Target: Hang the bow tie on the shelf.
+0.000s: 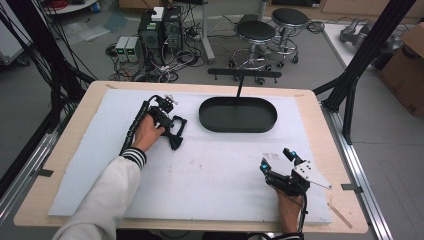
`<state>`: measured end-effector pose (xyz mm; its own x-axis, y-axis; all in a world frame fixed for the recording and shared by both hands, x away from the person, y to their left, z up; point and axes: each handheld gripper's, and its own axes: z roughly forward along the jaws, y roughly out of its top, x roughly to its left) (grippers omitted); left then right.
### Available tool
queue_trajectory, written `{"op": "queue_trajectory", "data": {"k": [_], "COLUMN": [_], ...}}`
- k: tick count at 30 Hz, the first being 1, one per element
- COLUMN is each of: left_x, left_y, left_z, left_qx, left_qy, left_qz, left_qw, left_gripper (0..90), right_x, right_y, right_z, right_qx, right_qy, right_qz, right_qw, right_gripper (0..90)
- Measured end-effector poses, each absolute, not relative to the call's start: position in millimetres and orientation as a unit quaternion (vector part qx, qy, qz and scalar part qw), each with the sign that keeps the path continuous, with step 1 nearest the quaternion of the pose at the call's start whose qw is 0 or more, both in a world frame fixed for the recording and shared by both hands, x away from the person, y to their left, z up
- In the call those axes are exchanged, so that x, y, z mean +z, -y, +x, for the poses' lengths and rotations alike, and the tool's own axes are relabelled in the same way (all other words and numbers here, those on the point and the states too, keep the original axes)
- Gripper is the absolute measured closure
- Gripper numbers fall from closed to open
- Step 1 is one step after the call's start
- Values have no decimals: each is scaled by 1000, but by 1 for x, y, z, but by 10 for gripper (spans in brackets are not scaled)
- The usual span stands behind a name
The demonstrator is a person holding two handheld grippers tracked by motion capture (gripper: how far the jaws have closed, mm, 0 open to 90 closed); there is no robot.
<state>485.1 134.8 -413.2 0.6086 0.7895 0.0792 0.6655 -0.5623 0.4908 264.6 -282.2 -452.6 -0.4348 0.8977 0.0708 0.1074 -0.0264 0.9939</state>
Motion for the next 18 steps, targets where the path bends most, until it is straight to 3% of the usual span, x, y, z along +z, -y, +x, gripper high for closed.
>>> {"op": "queue_trajectory", "data": {"k": [7,18], "left_x": [-410,-391], "left_y": [-141,-152], "left_z": [485,478], "left_qx": [135,152], "left_qy": [-434,-432], "left_qz": [858,822], "left_qw": [239,338], "left_gripper": [884,887], "right_x": [-453,-453], "right_y": [282,282], "right_z": [264,264], "right_qx": [586,586], "right_qy": [-612,-612], "right_qz": [410,410], "right_qw": [337,337], "right_gripper": [114,113]}}
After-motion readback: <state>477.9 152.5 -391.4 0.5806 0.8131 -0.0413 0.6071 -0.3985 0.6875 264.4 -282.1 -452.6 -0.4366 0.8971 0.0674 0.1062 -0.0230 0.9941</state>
